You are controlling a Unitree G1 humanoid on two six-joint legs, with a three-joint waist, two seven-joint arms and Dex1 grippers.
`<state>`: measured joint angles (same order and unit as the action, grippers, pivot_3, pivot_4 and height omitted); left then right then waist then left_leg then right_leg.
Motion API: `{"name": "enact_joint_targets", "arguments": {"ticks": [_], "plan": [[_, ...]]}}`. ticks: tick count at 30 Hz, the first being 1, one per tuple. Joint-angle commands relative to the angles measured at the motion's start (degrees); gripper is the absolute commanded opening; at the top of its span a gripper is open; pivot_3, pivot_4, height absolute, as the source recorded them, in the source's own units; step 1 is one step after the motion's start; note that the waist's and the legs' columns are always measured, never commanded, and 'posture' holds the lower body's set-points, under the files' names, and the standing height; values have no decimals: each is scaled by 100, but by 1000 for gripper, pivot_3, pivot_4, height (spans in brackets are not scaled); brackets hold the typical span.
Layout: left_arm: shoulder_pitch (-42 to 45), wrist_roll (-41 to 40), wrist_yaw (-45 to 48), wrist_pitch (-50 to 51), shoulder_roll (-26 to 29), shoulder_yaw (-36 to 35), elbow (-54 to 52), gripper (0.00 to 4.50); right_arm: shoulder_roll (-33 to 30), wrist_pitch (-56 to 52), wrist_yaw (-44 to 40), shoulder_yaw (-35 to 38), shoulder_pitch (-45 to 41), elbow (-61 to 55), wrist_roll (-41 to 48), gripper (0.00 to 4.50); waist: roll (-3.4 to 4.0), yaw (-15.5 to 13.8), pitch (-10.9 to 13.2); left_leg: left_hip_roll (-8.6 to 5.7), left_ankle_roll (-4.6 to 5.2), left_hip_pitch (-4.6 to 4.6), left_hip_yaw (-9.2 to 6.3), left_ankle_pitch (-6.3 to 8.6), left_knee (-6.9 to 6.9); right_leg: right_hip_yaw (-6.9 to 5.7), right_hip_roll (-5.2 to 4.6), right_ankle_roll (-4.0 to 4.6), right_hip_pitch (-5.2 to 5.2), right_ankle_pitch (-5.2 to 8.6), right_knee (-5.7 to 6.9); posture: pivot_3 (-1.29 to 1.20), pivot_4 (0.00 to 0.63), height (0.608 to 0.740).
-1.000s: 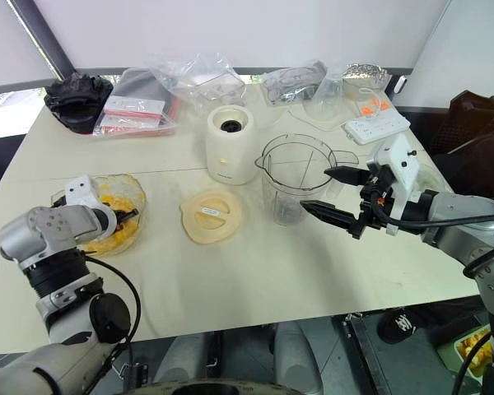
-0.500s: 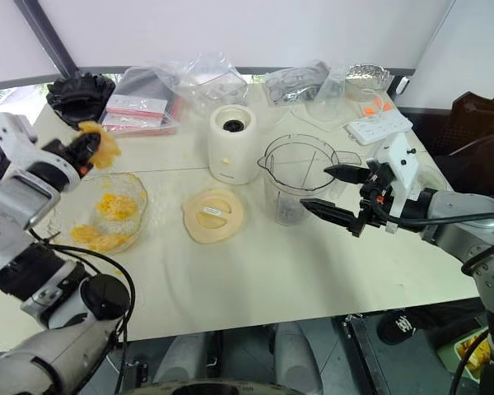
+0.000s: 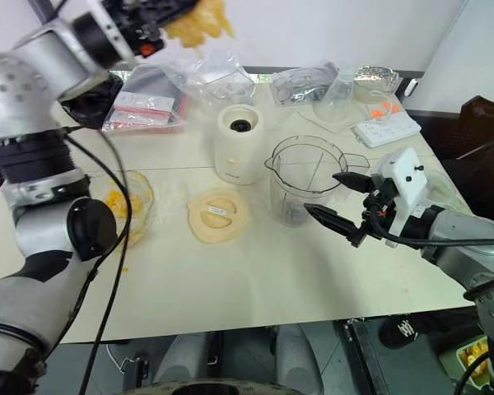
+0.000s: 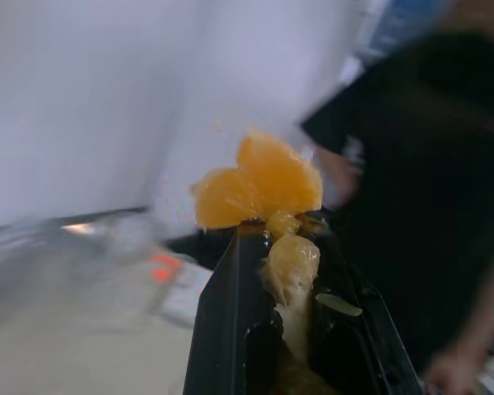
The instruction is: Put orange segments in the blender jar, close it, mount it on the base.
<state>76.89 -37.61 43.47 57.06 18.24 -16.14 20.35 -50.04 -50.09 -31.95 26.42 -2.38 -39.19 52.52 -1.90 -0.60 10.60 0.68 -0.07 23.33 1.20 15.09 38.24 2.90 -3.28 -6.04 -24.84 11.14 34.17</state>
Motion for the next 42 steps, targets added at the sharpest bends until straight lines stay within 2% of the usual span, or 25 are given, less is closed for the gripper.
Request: {"name": "enact_joint_targets", "arguments": {"ticks": [1,8,11,14,17,24,29,34,38,40,42], "plan": [[378,254,1182,-827,-160,720,716,318,119,-28,326,586,345,-528,213,4500,0,8,0,3,1,-2,0,0,-1,0,2,0,0,0,1,0,150,740],[674,1322,2993,-2751,-844,1964,2644,318,426,-28,1034,1654,1441,-1362,703,4500,4,1,-1,5,2,3,-2,0,-1,2,6,3,-4,1,0,0,150,740],[737,1757,3299,-3447,-1008,2202,3258,318,538,57,1323,1948,1835,-1642,900,4500,4,4,0,5,3,6,-1,1,0,4,5,3,-6,2,-3,0,150,740],[724,2329,3165,-4264,-1174,2454,3851,318,667,183,1591,2158,2234,-1908,1046,4500,4,-6,0,6,4,5,-2,1,-1,3,5,4,-6,2,-2,0,150,740],[728,2632,3069,-4809,-1286,2480,4190,1094,745,338,1778,2280,2567,-2061,1116,4500,1,-11,1,5,4,8,-4,2,0,3,5,3,-5,2,-4,0,150,740],[863,2626,3165,-5047,-1517,2139,4419,4465,653,753,1907,2435,3130,-2081,1273,4500,1,-13,1,5,5,10,-4,2,1,3,3,3,-5,2,-6,0,150,740],[1058,2420,2901,-4919,-1501,1692,4395,4465,704,974,1978,2510,3528,-2081,1187,4500,1,-4,1,4,5,10,-5,2,1,3,4,2,-4,3,-7,0,150,740],[496,2149,3009,-4266,-952,1387,3380,4465,923,1040,2158,2381,3688,-1869,626,4500,10,42,-4,14,5,2,-4,2,-1,3,10,2,-4,2,-1,0,150,740],[-749,1931,2699,-3346,-377,1369,1392,4465,1160,1141,2357,2223,3584,-1380,-25,4500,21,80,-11,25,5,-3,-6,2,-5,3,12,3,-1,2,4,0,150,740],[-1575,1955,2512,-3112,-47,1467,330,4465,1271,1177,2561,2099,3354,-1154,-192,4500,6,109,-9,28,5,1,-12,2,-7,0,13,3,-2,2,2,0,150,740],[-2122,1975,2256,-2899,56,1605,-479,4465,1311,1255,2513,2153,3331,-908,-318,4500,-24,112,-6,30,5,5,-19,2,-10,-5,15,3,-5,2,0,0,150,740]]}}
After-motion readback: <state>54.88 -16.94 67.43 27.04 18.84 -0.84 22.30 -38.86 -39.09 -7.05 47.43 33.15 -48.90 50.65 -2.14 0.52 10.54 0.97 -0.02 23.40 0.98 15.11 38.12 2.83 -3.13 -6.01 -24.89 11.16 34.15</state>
